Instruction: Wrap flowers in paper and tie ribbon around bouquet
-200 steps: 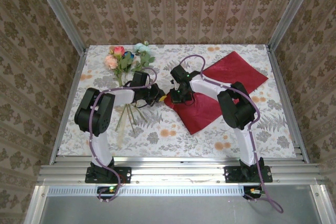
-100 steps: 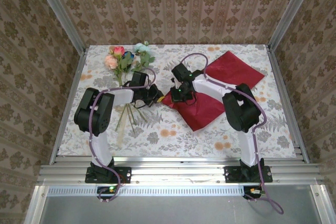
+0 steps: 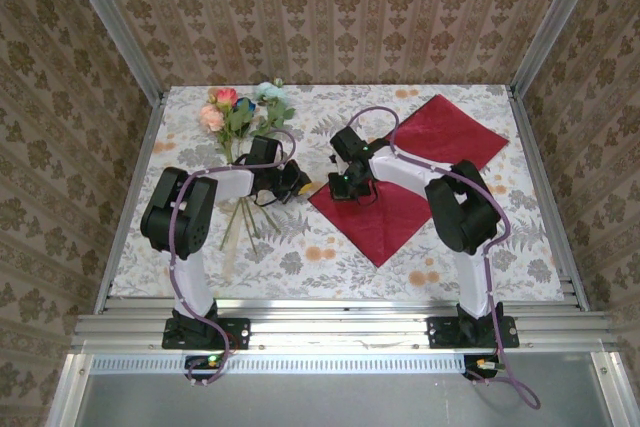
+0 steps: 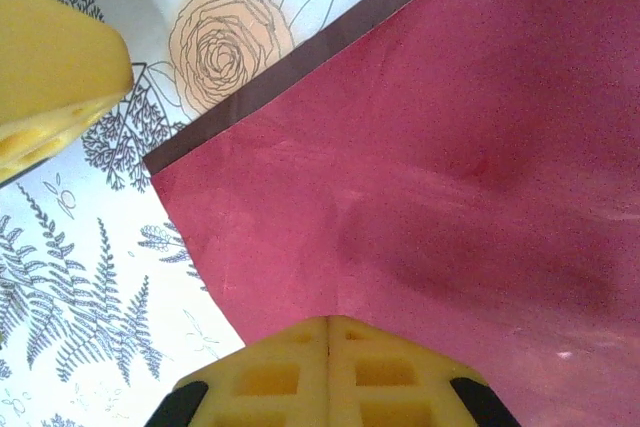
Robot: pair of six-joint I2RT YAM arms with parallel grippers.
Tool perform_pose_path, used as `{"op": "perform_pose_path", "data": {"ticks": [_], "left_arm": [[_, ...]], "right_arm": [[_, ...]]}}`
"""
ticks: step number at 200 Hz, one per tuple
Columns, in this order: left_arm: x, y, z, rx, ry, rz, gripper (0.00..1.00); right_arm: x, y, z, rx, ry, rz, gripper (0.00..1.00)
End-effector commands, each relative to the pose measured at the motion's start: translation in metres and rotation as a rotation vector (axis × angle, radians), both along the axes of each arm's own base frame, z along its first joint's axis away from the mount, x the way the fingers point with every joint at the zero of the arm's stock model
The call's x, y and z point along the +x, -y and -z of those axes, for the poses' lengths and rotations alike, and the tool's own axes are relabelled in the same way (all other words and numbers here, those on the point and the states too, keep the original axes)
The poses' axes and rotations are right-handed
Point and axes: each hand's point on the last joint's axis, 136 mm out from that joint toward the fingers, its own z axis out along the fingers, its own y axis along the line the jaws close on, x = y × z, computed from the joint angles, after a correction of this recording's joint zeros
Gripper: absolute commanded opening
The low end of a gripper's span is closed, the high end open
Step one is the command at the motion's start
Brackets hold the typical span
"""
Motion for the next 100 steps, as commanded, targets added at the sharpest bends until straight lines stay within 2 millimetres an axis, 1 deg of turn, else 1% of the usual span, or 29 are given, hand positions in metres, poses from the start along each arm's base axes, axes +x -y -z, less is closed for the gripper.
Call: {"op": "perform_pose_path", "data": {"ticks": [1, 10, 26, 39, 48, 62, 77, 82, 100], "left_arm": [[-0.005, 0.000, -0.008, -0.007, 0.001, 0.022, 0.00], [-0.008, -0.001, -0.008, -0.008, -0.004, 0.023, 0.00], [-0.012, -0.001, -0.007, -0.016, -0.014, 0.022, 0.00], [-0.014, -0.001, -0.005, -0.031, -0.024, 0.011, 0.00], [-0.016, -0.002, -0.003, -0.036, -0.035, 0.004, 0.00], [-0.019, -0.005, 0.001, -0.026, -0.052, -0.008, 0.00], [-0.021, -0.013, 0.004, -0.004, -0.064, -0.028, 0.00], [-0.022, -0.016, 0.005, 0.003, -0.068, -0.036, 0.00], [-0.022, -0.023, 0.003, 0.007, -0.067, -0.051, 0.00]], "right_arm": [[-0.004, 0.010, -0.019, -0.085, 0.066, 0.008, 0.24], [-0.009, 0.008, -0.014, -0.111, 0.059, -0.004, 0.34], [-0.016, 0.006, -0.002, -0.175, 0.045, -0.018, 0.45], [-0.017, 0.003, 0.006, -0.224, 0.040, -0.020, 0.50], [-0.017, 0.001, 0.011, -0.251, 0.037, -0.025, 0.51], [-0.016, -0.001, 0.021, -0.280, 0.030, -0.029, 0.51], [-0.015, -0.001, 0.032, -0.318, 0.021, -0.036, 0.47], [-0.015, 0.000, 0.036, -0.331, 0.015, -0.037, 0.45], [-0.014, 0.005, 0.044, -0.368, 0.006, -0.033, 0.32]]}}
